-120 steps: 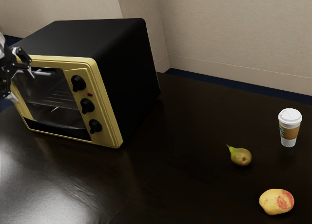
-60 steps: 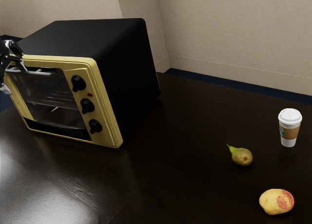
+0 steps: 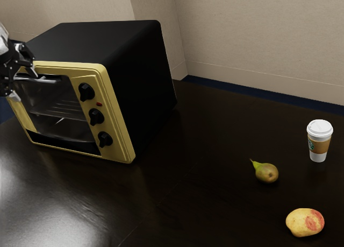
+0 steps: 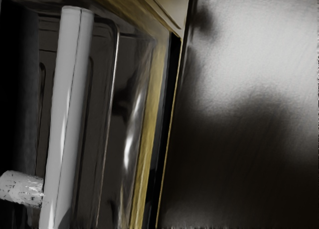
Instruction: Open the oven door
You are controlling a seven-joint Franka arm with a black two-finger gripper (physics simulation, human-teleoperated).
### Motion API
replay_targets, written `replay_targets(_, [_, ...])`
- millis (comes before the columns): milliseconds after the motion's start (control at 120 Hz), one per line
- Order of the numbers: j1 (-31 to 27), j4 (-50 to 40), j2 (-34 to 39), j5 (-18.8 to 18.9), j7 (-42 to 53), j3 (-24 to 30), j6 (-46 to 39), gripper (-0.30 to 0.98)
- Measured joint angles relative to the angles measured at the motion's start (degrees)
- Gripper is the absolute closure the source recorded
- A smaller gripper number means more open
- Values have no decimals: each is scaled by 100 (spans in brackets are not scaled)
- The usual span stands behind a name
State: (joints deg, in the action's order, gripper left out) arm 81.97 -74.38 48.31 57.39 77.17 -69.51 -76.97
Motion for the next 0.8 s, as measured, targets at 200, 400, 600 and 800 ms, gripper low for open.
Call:
replay_targets(200, [-39, -71, 6, -28, 11, -58, 13, 0])
replay_targets(400, [-3889, -3749, 680, -277, -42, 2060, -478, 13])
replay_targets(600, [-6479, -1024, -1245, -2175, -244, 5241, -479, 4])
replay_targets(800, [-7145, 1355, -4097, -4030, -1996, 5243, 294, 1])
